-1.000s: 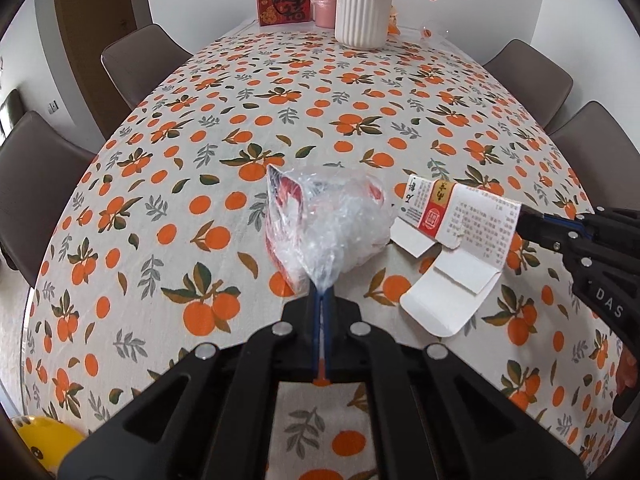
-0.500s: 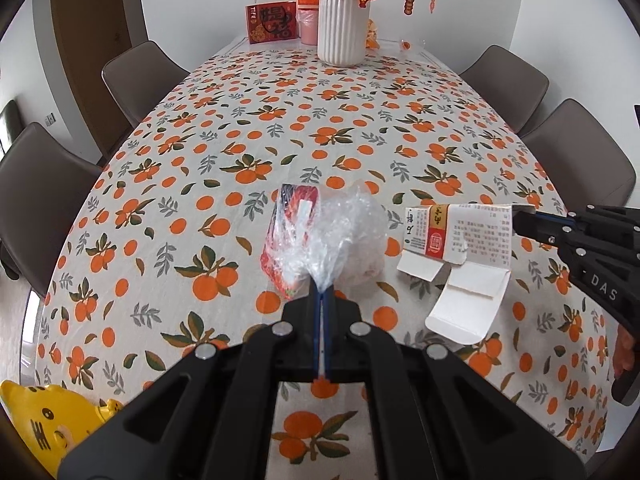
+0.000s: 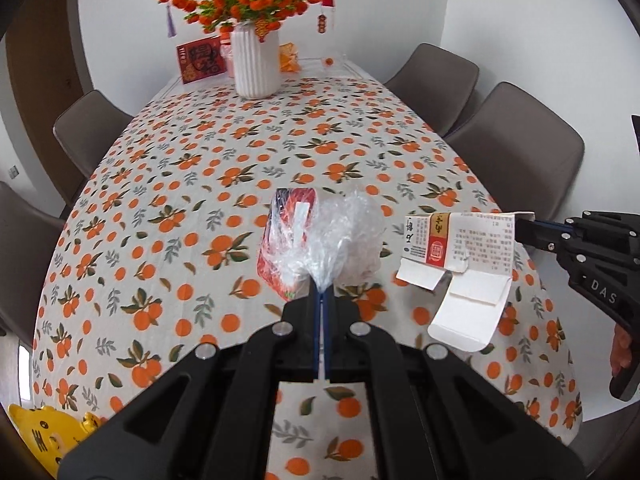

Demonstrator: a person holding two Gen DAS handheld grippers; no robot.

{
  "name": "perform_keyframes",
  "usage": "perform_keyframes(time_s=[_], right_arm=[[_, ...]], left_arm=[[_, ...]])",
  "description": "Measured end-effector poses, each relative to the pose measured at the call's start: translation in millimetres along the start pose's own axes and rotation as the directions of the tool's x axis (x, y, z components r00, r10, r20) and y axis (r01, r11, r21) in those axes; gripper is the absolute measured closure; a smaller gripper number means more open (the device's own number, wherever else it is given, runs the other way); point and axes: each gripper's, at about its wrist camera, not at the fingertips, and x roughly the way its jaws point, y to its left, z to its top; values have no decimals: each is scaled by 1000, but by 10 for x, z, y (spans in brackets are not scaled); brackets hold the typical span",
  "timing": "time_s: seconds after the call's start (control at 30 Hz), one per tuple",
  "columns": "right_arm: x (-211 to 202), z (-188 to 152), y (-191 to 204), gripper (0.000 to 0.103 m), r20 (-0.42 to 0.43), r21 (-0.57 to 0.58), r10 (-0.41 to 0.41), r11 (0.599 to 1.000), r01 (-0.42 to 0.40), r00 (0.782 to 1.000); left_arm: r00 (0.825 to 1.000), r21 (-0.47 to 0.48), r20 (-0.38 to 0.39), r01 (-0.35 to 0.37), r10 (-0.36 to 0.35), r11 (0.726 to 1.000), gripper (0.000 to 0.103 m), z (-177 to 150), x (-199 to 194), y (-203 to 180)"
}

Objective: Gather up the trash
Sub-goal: 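Carry the clear plastic bag and white carton off the table over the grey bin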

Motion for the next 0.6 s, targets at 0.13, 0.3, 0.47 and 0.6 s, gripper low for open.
perform_keyframes(time_s=[0.13,0.3,0.47,0.6], right_arm=[[-332,-287,-445,103,1,82,-84,993,83,996],[-827,-814,-1071,103,-18,193,-202,960,201,979],[-1283,-1405,-1613,103,-57,287,-288,912,292,956],[-1574,-1865,-1949,103,-94,338,-329,877,341,940]], left_arm=[[997,77,0,76,-76,994,102,39,17,-521],[983,181,-16,185,-185,966,102,33,44,-1364],[956,263,-58,293,-288,919,102,-94,31,-2250],[929,308,-107,369,-353,877,102,-288,17,-2910]])
